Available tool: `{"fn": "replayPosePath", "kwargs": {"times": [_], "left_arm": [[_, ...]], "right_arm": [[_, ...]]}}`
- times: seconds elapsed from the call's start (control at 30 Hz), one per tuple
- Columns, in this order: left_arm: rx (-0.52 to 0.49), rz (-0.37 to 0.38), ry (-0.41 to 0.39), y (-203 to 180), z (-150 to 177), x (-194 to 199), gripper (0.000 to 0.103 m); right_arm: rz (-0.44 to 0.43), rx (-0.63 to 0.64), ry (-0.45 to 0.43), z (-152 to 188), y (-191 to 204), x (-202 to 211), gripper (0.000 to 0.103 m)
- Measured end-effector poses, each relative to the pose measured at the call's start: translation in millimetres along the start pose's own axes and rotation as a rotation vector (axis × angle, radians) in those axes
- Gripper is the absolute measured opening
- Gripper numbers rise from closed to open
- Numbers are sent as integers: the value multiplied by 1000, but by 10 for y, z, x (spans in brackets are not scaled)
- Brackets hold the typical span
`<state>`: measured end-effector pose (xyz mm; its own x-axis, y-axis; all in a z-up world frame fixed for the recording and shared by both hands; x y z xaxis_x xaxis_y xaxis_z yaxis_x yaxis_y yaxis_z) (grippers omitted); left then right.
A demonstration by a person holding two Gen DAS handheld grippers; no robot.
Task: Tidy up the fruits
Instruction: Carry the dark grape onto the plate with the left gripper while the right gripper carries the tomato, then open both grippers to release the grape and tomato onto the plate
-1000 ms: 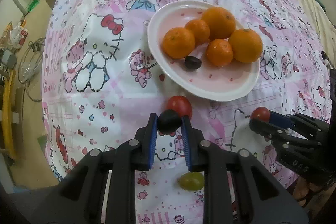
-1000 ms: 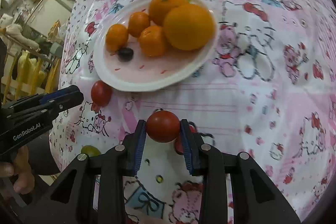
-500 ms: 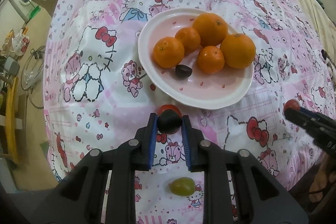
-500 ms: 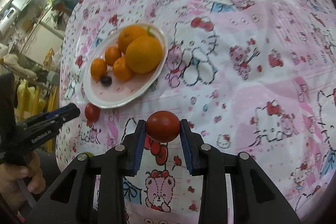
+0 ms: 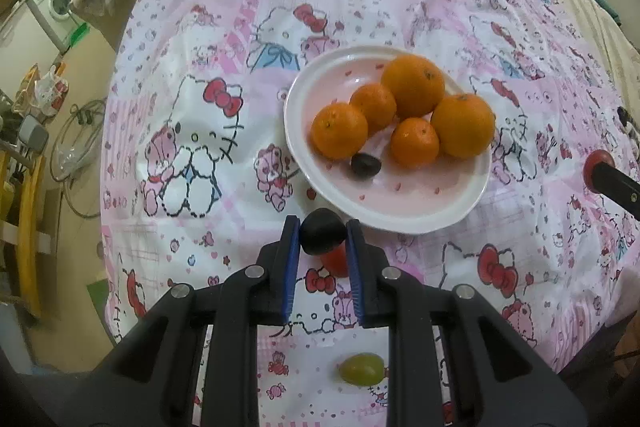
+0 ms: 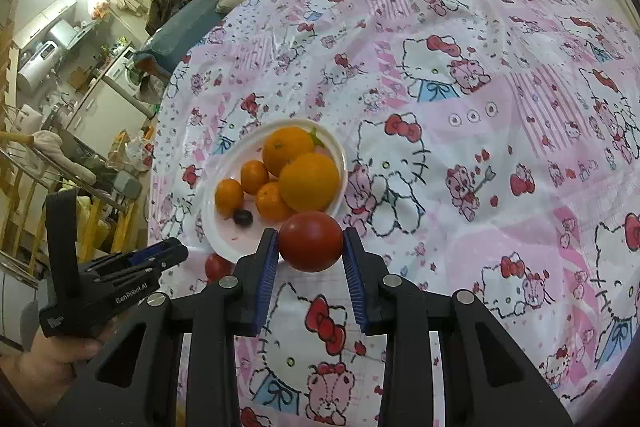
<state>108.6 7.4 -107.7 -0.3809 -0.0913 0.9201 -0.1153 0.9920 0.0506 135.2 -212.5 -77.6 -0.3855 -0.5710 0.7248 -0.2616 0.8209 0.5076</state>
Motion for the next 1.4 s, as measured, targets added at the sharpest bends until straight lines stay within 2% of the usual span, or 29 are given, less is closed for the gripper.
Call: {"fn": "replayPosePath", "kwargs": {"times": [0.3,0.47,0.63,0.77,0.9,1.07,1.33,1.37,1.4], "left_arm": [[-9,91,-38,-60,-173,82,19],[-28,95,-53,-75,-341,50,19],[-8,141,-15,-105,-446,-80,19],[-38,173,21,-257,-441,-195,19],[-79,169,32,-367,-469,-309,19],[-51,166,61,-342,-477,-413,19],[-49,152,63,-356,-484,-451,20],[-58,145,67,-365,-480,-461,20],[-65,138,71,-370,-481,-471,20]], "right_arm": [[-42,18,12,-147,119,-125,34],[-57,36,40,-215,180,-281,34],[-79,35,89,-211,206,-503,34],[-111,0,135,-204,187,-694,34],[-161,-79,177,-170,108,-862,35],[-188,-116,201,-136,85,-948,35],[-220,-153,219,-129,83,-1014,37],[-218,-154,217,-133,84,-1015,38],[-219,-155,216,-135,81,-1009,44]]}}
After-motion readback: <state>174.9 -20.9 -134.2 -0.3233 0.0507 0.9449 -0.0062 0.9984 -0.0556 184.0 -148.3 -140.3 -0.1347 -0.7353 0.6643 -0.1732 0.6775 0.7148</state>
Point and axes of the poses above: each gripper's, at about its wrist camera, not at the fingertips, and x roughly against the way its jaws point, y to its left, z to its underside, the point moved 5 cm from there along -x, roughly the way its jaws point, and after that the axes turned 4 degrees about -z, right-handed, at the moved point
